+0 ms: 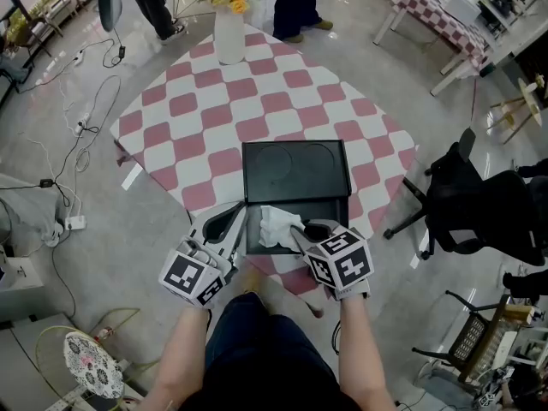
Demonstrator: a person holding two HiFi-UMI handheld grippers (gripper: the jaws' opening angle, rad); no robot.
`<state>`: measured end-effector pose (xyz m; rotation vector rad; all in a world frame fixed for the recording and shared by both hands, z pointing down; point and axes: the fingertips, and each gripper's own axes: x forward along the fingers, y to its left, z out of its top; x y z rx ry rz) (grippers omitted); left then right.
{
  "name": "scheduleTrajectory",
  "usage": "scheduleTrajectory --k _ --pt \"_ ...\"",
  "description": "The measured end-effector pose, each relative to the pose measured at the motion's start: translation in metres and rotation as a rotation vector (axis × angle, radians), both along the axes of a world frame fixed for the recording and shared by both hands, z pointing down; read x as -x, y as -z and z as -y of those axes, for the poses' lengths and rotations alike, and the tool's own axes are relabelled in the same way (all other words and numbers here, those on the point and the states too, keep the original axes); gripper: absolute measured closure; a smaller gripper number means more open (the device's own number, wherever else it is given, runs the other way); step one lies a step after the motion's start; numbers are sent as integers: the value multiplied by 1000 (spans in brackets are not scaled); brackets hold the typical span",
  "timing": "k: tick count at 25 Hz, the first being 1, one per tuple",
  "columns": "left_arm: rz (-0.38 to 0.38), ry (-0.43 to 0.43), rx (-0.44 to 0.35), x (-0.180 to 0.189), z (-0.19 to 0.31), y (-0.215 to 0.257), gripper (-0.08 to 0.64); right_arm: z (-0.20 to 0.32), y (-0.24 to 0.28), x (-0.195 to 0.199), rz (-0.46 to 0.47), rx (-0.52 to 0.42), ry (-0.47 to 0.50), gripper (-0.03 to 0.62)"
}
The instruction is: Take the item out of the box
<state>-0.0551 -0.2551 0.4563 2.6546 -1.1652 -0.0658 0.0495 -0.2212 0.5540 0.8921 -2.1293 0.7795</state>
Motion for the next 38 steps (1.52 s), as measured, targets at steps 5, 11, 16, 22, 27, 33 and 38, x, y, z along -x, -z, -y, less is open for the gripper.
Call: scheduleTrajectory --k 5,11,16,22,27,33,38 --pt "3 5 -7 -2 -9 3 560 -2 11 -6 7 -59 -37 529" --pt "2 13 -18 -1 -19 7 560 -5 25 -13 31 -123 -85 529" --pt "0 15 -18 0 -26 10 560 -7 36 -16 69 -171 -121 529" --pt "3 26 -19 3 -37 10 560 -13 43 -19 118 -208 -162 531" --pt "-3 38 -17 7 -48 8 560 -21 50 -24 176 -227 -205 531" --pt "27 58 -12 7 -57 8 560 -28 61 -31 195 -262 -228 531" --pt "24 71 -19 10 -61 13 560 -31 74 -34 202 -306 -245 531"
